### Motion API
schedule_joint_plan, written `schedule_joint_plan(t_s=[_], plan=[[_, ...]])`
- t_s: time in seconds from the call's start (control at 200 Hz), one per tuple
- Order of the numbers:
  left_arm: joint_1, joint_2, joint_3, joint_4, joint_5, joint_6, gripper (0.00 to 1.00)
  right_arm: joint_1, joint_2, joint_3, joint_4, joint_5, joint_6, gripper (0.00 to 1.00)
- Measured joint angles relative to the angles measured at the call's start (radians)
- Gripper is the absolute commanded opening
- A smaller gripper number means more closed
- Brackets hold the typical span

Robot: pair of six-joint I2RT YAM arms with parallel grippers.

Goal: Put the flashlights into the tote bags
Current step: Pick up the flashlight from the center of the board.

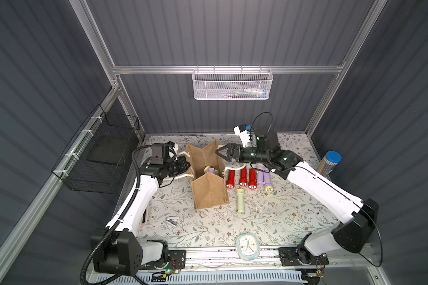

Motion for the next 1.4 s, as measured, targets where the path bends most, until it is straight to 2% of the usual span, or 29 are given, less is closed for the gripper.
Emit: schedule_joint_plan(t_s=[0.135, 0.4, 0.71, 0.971, 1.156, 1.321, 1.401], plan=[[0.000, 0.007, 0.011, -0.014, -0.007, 0.000, 0.00, -0.064, -0.102, -0.099, 0.041, 0.022, 0.015, 0.99], [0.000, 0.021, 0.029, -0.042, -0.033, 0.000, 0.00, -0.252, -0.287, -0.360, 0.134, 0.012, 0.098, 0.99], [0.000, 0.051, 0.051, -0.067, -0.064, 0.000, 0.00, -0.322, -0.458, -0.607, 0.040, 0.074, 0.111, 0.93], [0.000, 0.074, 0.064, -0.068, -0.068, 0.000, 0.00, -0.329, -0.504, -0.751, -0.071, 0.129, 0.137, 0.85], [0.000, 0.078, 0.064, -0.068, -0.071, 0.000, 0.00, -0.319, -0.408, -0.795, -0.113, 0.142, 0.154, 0.80], [-0.001, 0.079, 0.064, -0.068, -0.071, 0.000, 0.00, -0.194, -0.290, -0.781, -0.148, 0.197, 0.166, 0.79], [-0.003, 0.079, 0.064, -0.068, -0.071, 0.000, 0.00, -0.118, -0.223, -0.745, -0.186, 0.234, 0.166, 0.75]])
